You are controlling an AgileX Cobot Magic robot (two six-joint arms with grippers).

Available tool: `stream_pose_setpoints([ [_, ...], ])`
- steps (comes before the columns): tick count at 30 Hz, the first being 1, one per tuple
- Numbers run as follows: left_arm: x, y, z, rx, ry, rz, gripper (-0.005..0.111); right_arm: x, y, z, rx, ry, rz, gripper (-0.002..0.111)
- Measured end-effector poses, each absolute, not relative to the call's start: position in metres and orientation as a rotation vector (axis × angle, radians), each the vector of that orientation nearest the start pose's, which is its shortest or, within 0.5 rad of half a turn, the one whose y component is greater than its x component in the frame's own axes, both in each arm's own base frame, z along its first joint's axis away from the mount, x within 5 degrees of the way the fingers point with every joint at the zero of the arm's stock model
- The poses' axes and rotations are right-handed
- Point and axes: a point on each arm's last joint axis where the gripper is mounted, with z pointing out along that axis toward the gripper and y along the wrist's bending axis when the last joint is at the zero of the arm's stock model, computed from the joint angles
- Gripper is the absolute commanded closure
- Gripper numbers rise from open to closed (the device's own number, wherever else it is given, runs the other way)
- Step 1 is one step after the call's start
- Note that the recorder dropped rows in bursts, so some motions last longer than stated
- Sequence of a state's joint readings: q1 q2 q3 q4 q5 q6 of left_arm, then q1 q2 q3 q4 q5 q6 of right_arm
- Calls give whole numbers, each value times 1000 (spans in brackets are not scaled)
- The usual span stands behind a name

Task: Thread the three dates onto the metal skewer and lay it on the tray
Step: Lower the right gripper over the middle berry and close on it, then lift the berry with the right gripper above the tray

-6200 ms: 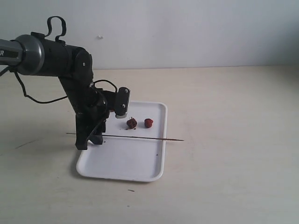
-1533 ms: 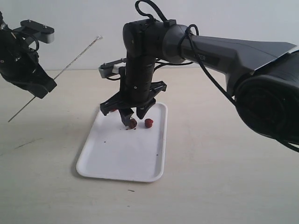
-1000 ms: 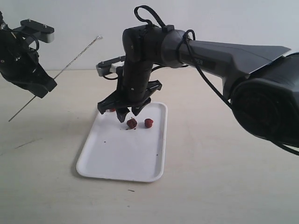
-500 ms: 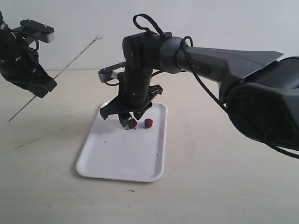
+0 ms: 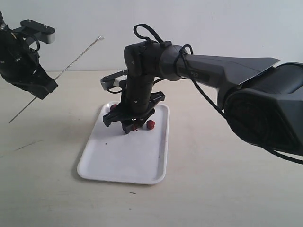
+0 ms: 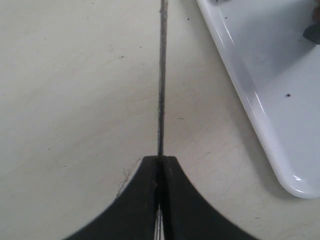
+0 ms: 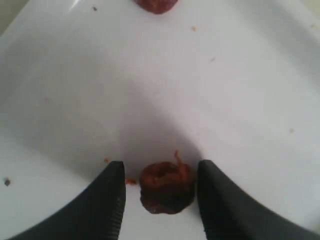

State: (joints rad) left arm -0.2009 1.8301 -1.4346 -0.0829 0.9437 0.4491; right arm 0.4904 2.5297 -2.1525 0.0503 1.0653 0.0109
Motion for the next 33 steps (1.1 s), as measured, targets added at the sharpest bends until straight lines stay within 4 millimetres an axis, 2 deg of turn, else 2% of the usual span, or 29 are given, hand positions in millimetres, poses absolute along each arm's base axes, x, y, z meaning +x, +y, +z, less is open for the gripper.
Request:
stream_pose_setpoints([
  [5, 375, -83, 245, 848, 2683, -48, 107, 456, 248, 114, -651, 2869, 147, 78],
  [30, 375, -83, 245, 838, 2679, -58, 107, 456, 248, 114, -619, 2875, 151, 79],
  [33, 375, -83, 245, 837, 2679, -61, 107, 456, 248, 114, -617, 2879, 150, 82],
])
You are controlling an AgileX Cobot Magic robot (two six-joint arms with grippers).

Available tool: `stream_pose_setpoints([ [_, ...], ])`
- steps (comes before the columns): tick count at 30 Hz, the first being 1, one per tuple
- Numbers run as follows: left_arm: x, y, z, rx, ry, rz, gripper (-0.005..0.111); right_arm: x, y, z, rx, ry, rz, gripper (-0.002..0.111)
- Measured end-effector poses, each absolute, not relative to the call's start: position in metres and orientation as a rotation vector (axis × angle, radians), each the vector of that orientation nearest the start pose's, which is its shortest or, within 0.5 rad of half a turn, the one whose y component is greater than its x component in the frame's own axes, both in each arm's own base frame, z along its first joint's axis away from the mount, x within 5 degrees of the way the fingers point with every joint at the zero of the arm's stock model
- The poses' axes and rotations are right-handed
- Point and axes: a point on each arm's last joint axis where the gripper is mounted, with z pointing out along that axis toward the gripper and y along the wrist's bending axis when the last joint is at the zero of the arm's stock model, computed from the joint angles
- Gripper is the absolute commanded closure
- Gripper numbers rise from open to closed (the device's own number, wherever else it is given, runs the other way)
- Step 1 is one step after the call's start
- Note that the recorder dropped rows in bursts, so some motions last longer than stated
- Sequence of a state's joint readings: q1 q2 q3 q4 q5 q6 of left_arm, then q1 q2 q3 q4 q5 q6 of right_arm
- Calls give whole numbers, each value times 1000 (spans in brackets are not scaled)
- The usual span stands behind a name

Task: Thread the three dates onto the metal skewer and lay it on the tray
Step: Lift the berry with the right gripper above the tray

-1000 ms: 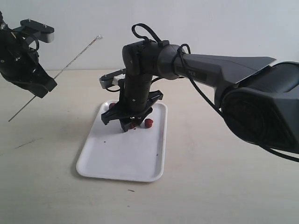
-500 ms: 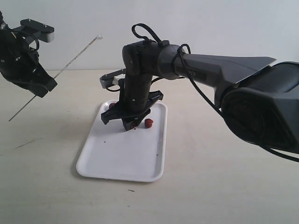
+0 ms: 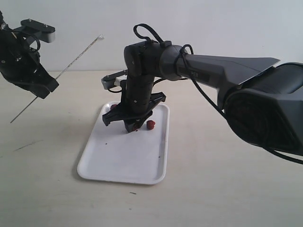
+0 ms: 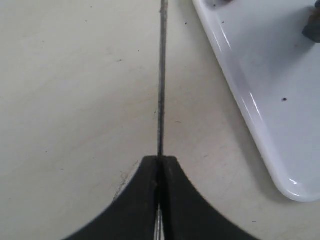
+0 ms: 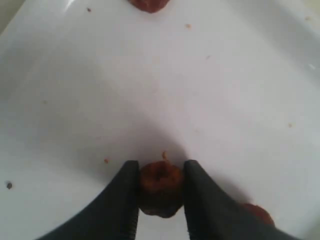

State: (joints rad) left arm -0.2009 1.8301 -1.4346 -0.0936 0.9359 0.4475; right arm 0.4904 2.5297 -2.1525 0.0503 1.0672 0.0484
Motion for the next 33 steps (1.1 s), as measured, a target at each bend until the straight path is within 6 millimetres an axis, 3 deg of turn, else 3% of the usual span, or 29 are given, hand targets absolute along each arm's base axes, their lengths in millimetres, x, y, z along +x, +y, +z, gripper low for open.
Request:
stream_pose_setpoints([
  [16, 375, -86, 245, 812, 2681, -108, 107, 457, 249, 117, -586, 2868, 160, 84],
  [20, 374, -91, 246, 765, 2688, -198, 107, 466, 242, 156, -439, 2762, 221, 84],
  [23, 373, -94, 246, 744, 2695, -243, 107, 478, 222, 186, -275, 2677, 267, 84],
  [27, 371, -99, 246, 689, 2701, -350, 107, 491, 198, 205, -98, 2605, 332, 84],
  [33, 368, -105, 227, 652, 2751, -457, 107, 506, 184, 217, 135, 2496, 610, 84],
])
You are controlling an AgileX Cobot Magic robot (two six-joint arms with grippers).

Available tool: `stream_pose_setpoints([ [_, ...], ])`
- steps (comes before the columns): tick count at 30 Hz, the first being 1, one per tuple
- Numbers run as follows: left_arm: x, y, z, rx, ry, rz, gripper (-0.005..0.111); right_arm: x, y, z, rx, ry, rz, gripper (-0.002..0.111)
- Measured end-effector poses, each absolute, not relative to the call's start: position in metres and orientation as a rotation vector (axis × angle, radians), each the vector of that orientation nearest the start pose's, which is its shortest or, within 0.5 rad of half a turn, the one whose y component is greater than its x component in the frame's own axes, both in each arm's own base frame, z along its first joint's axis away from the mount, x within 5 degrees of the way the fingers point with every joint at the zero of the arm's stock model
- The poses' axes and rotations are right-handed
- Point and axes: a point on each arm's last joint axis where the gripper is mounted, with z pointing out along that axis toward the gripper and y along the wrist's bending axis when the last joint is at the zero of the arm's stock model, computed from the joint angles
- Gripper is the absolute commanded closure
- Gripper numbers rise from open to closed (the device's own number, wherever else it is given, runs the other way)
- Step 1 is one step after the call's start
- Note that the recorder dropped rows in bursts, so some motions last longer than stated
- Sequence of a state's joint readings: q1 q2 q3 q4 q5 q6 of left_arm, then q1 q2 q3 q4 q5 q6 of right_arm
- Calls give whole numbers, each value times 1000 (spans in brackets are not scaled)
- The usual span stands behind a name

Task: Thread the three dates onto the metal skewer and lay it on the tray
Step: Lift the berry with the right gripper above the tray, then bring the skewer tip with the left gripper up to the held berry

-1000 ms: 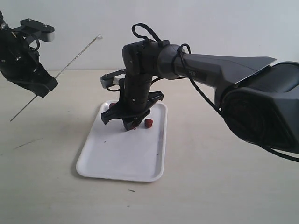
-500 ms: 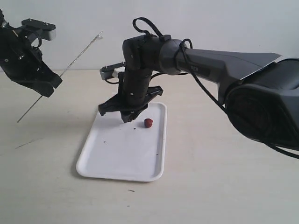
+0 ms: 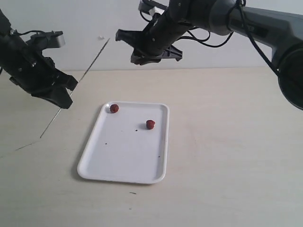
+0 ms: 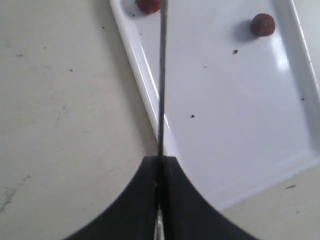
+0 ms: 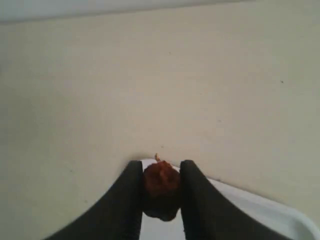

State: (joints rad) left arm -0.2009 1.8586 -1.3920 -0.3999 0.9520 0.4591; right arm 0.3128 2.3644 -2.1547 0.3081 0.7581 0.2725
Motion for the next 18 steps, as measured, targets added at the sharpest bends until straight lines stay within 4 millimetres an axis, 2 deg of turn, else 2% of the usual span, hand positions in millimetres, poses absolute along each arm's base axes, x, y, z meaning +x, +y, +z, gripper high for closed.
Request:
stream_pose_setpoints([
  [5, 368, -108, 213, 618, 2793, -518, 107, 516, 174, 225, 256, 2393, 756, 84],
  [18, 350, -117, 193, 620, 2805, -747, 107, 518, 172, 227, 267, 2368, 785, 84],
])
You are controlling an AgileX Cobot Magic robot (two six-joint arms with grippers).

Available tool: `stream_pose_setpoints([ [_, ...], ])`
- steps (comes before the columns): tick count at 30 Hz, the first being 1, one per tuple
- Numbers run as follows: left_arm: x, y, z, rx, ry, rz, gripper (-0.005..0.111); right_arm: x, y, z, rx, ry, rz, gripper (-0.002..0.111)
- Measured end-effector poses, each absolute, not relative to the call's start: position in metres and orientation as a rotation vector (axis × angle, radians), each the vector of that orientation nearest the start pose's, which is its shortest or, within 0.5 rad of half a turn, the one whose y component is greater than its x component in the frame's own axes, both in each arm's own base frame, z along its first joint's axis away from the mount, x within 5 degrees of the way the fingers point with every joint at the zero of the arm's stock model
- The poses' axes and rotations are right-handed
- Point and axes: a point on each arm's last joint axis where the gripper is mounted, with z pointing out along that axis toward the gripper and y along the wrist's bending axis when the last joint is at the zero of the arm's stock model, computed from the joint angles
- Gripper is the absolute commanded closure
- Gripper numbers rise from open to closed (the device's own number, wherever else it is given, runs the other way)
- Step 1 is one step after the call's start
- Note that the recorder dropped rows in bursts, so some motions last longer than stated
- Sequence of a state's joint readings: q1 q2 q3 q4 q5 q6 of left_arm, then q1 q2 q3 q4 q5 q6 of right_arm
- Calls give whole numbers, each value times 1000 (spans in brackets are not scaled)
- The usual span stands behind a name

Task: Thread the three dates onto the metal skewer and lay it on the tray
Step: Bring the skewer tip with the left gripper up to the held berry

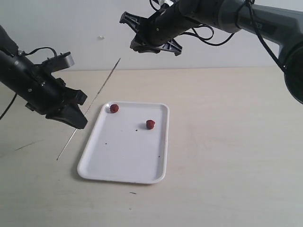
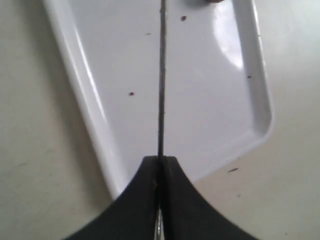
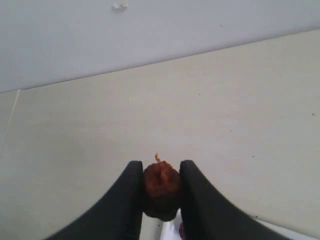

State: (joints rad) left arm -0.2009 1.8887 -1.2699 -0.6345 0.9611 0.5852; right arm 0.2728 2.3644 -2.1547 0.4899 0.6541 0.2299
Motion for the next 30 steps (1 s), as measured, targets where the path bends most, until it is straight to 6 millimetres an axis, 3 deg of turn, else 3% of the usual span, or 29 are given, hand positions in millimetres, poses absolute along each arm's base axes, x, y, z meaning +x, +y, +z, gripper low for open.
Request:
stream_pose_setpoints([
  [5, 347, -123, 192, 640, 2742, -877, 107, 518, 172, 227, 269, 2368, 788, 84],
  [17, 336, -155, 194, 784, 2661, -964, 107, 518, 172, 227, 271, 2369, 792, 84],
  [30, 341, -153, 187, 664, 2718, -891, 107, 518, 172, 227, 271, 2369, 792, 84],
])
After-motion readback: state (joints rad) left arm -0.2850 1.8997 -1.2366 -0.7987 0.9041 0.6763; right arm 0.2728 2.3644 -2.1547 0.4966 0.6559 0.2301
